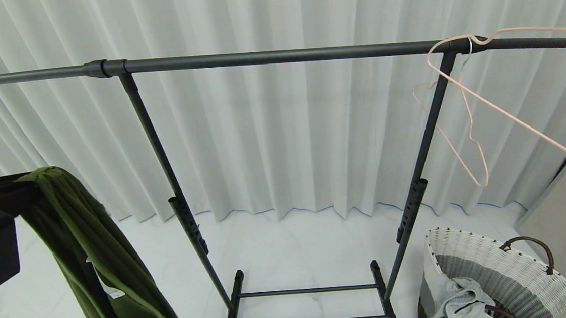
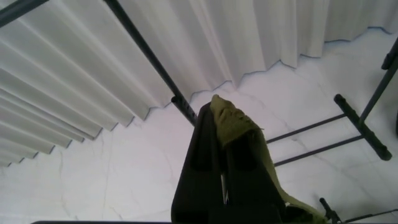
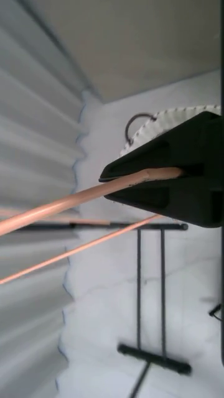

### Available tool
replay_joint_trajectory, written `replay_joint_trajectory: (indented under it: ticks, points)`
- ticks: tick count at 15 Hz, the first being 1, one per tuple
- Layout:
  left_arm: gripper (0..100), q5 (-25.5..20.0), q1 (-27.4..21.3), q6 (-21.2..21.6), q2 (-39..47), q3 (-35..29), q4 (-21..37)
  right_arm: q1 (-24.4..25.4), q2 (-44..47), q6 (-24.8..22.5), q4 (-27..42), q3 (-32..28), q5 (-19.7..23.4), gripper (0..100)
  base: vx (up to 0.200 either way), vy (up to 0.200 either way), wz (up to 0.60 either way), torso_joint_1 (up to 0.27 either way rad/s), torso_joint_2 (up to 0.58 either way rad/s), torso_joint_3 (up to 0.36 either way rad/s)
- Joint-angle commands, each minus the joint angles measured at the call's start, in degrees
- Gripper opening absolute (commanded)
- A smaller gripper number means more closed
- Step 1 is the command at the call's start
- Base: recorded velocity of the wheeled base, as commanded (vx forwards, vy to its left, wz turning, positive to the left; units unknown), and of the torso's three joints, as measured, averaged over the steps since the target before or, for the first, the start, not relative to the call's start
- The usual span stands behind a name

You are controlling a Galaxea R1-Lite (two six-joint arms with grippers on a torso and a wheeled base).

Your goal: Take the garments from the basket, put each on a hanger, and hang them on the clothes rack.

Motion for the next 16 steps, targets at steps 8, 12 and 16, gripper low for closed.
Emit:
replay_joint_trajectory:
  ticks: [8, 12, 16]
  points:
    - [0, -0.2, -0.1, 1.2, 0.4, 0.1, 0.0, 27.5, 3.7, 1.3, 0.0, 0.5, 0.1, 0, 0.000, 0.000, 0.00, 0.000, 0.00, 0.000]
    - [0, -0.3, -0.1, 0.7, 5.5, -2.3, -1.3, 40.0, 5.6, 6.3, -0.1, 2.8, -0.1, 0, 0.000, 0.000, 0.00, 0.000, 0.00, 0.000]
    - [0, 0.3, 0.5, -5.4, 14.3, -8.8, -1.2, 47.8, 6.3, 7.4, -4.3, 7.2, -0.1, 0, 0.000, 0.000, 0.00, 0.000, 0.00, 0.000]
